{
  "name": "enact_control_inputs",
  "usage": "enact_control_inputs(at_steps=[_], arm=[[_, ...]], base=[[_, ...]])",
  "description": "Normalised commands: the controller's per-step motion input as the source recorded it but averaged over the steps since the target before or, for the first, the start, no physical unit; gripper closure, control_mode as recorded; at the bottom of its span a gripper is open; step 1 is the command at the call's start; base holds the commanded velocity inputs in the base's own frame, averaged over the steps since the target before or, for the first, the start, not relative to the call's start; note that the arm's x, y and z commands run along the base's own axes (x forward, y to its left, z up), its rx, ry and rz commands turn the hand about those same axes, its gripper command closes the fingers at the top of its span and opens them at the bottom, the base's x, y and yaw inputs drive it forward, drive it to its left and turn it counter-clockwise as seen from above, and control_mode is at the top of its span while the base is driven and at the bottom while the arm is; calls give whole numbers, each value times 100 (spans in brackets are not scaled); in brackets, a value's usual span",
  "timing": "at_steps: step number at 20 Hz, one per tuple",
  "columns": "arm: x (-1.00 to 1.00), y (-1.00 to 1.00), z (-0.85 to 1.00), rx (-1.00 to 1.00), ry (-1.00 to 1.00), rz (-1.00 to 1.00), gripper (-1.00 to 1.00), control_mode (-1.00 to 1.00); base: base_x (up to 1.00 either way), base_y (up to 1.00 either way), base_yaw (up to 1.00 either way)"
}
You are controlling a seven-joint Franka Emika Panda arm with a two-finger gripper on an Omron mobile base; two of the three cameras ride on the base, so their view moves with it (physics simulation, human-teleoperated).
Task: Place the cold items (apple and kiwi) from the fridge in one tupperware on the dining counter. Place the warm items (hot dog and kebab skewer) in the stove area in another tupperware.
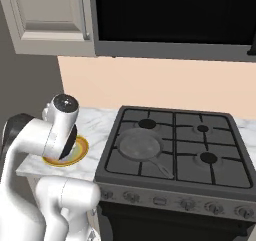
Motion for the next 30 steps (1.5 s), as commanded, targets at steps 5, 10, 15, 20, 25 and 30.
enact_control_inputs(at_steps=[5,10,15,20,25,30], arm=[[-22,-42,33,10,-7,0,100,-100],[-6,0,-6,0,-1,0,100,-100],[0,0,0,0,0,0,100,100],[0,0,0,0,0,0,100,100],[0,0,0,0,0,0,100,100],[0,0,0,0,0,0,100,100]], base=[[0,0,0],[0,0,0],[-92,-2,18],[-100,-4,37],[-100,-3,50],[-99,-3,51]])
